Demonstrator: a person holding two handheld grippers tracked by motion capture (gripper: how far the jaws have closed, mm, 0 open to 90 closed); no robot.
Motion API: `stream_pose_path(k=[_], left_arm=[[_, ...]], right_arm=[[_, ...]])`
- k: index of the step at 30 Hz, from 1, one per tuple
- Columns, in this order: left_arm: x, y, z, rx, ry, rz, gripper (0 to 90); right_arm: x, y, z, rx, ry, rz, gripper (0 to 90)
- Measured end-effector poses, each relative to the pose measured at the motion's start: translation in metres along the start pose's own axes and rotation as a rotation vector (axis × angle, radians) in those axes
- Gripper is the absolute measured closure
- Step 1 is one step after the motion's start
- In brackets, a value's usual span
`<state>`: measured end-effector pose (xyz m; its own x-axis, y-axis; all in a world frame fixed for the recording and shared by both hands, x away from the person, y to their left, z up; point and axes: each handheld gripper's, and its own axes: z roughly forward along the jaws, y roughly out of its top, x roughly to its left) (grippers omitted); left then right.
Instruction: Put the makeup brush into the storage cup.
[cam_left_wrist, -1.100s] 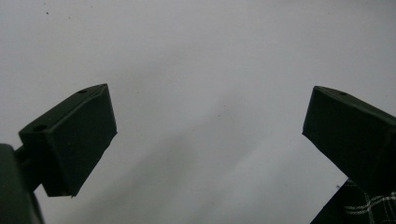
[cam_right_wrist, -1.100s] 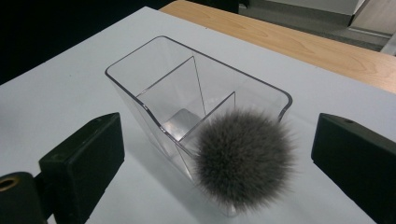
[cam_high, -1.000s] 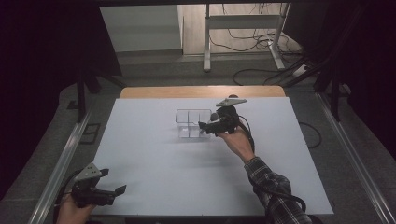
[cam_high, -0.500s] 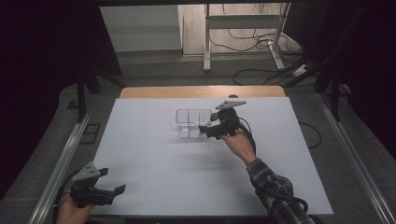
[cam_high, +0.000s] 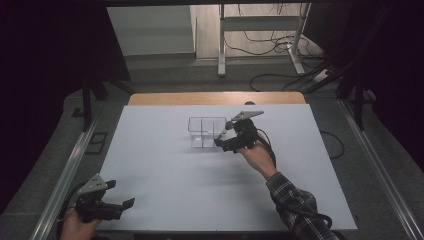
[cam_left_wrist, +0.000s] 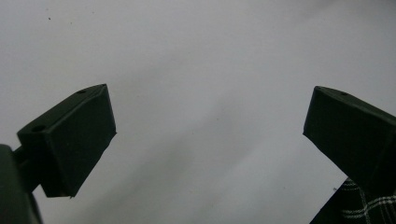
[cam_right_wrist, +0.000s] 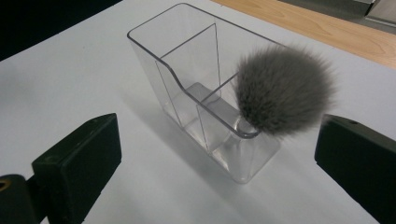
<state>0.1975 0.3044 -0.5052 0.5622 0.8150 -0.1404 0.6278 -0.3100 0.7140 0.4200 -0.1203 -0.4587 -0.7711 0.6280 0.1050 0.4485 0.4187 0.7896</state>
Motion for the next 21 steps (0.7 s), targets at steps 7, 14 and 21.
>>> stream_pose_path(k=[7, 14, 21], left_arm=[[0.0, 0.0, 0.001, 0.006, 0.002, 0.003, 2.5], [0.0, 0.0, 0.0, 0.006, 0.003, 0.002, 2.5], [0.0, 0.0, 0.0, 0.006, 0.003, 0.002, 2.5]], right_arm=[[0.001, -0.002, -0.006, -0.003, 0.005, 0.001, 0.2], [0.001, -0.005, -0.01, 0.004, 0.007, -0.002, 0.2], [0.001, -0.009, -0.011, 0.015, 0.01, -0.006, 0.2]])
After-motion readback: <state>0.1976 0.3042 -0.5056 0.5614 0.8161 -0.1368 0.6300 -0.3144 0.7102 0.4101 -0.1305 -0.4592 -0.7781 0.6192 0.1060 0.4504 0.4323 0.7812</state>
